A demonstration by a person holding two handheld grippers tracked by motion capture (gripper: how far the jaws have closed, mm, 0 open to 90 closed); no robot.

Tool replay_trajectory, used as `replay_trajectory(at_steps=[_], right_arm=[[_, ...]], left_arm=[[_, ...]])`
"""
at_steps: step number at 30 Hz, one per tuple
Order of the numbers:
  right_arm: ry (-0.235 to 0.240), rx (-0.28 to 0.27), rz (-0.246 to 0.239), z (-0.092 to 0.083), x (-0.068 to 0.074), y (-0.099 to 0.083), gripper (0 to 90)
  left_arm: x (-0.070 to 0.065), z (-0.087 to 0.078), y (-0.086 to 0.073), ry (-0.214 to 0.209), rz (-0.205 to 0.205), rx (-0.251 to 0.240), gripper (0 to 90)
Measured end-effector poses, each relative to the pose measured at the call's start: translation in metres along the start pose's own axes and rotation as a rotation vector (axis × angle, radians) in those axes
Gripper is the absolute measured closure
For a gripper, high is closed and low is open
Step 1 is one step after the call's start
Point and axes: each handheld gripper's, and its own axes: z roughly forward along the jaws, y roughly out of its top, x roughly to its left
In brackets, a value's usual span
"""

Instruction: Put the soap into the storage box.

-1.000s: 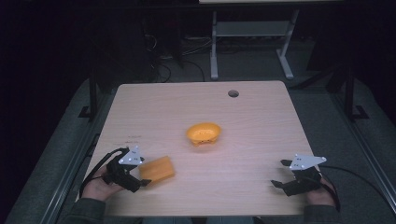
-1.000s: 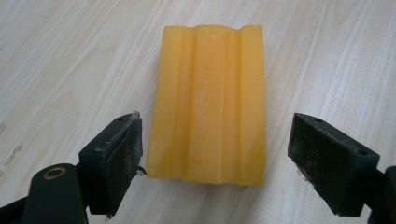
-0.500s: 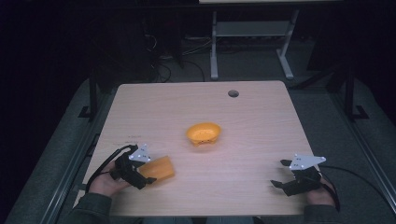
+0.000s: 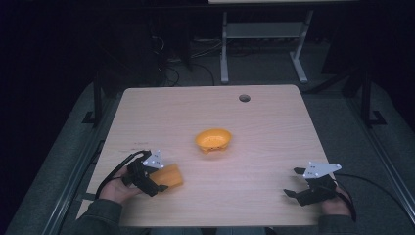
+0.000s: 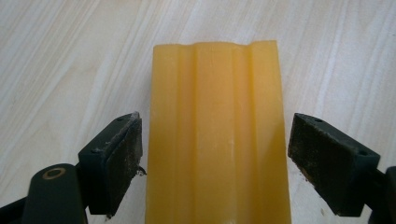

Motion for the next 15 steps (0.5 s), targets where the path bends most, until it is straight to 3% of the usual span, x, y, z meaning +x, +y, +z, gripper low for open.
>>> replay_trajectory(at_steps=[15], right_arm=[[0.003, 0.001, -0.002, 0.0, 0.0, 0.0, 14.0]], left_arm=[[0.0, 0.012, 0.006, -0.01, 0.024, 0.042, 16.1]])
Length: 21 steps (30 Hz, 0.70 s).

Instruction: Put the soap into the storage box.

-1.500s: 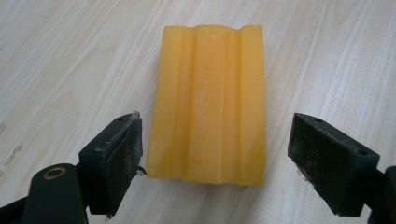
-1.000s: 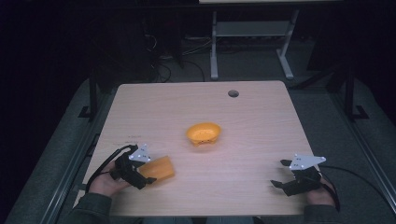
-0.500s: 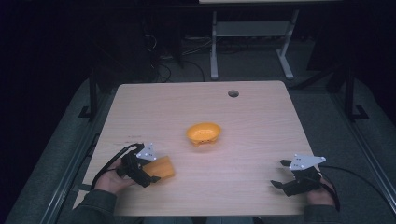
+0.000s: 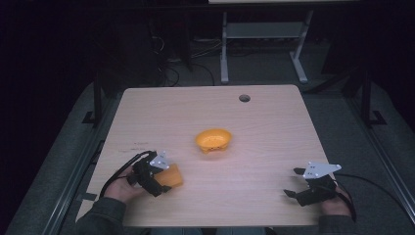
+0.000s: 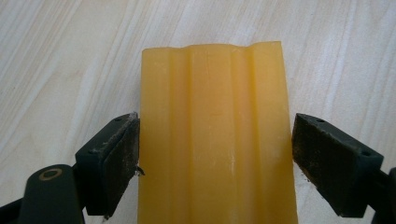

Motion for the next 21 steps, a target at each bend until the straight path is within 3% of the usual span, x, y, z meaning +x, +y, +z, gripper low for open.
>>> replay_trajectory(at_steps=[21], right_arm=[[0.006, 0.005, -0.004, 0.002, 0.0, 0.0, 14.0]], left_arm=[[0.001, 0.014, 0.001, -0.009, -0.008, 0.061, 17.1]])
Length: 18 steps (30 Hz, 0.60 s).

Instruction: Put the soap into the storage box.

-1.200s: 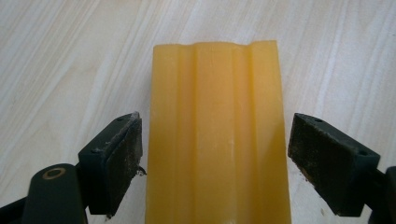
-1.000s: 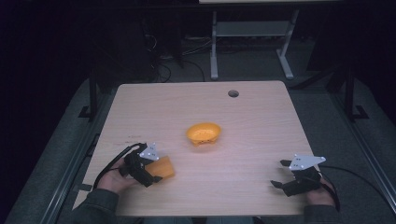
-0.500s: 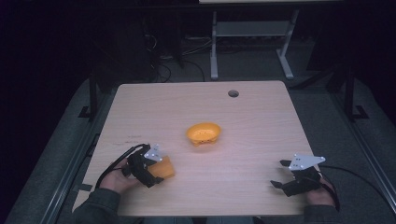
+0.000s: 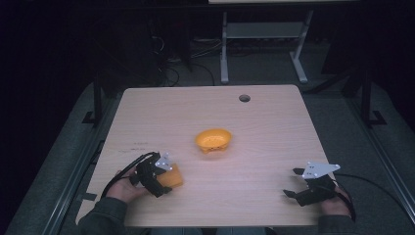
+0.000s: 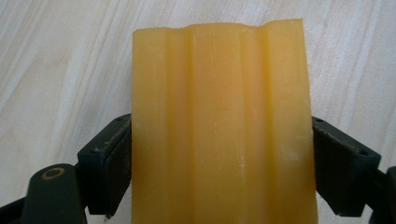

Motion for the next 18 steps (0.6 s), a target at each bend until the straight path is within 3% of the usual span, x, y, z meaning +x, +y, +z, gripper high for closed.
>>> replay_trajectory(at_steps=[10, 18], right_arm=[[-0.002, 0.0, 0.001, -0.0007, -0.0001, -0.0002, 14.0], [-0.003, -0.001, -0.004, -0.0014, 0.0, -0.0001, 14.0]], left_arm=[[0.0001, 0.0003, 0.0003, -0.009, -0.011, -0.009, 19.8], [-0.0008, -0.0012, 0.0003, -0.018, 0.005, -0.004, 20.3]])
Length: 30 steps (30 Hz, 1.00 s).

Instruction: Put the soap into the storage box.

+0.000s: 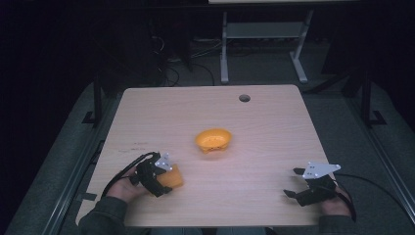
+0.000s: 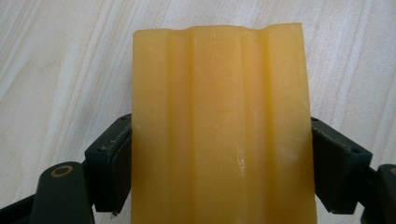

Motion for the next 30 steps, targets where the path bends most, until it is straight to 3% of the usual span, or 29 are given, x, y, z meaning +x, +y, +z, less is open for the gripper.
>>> replay_trajectory(at_steps=[5, 20, 30], right_arm=[[0.0, -0.001, -0.005, 0.0, 0.0, 0.0, 14.0], [-0.004, -0.014, 0.005, -0.002, 0.0, 0.0, 14.0], [-0.006, -0.027, 0.012, -0.003, -0.001, -0.002, 14.0]], left_arm=[[0.001, 0.0, 0.0, 0.008, -0.017, -0.004, 20.4], [-0.002, -0.011, 0.008, 0.033, 0.0, -0.035, 20.7], [0.007, -0.021, 0.031, 0.028, 0.042, -0.029, 20.8]])
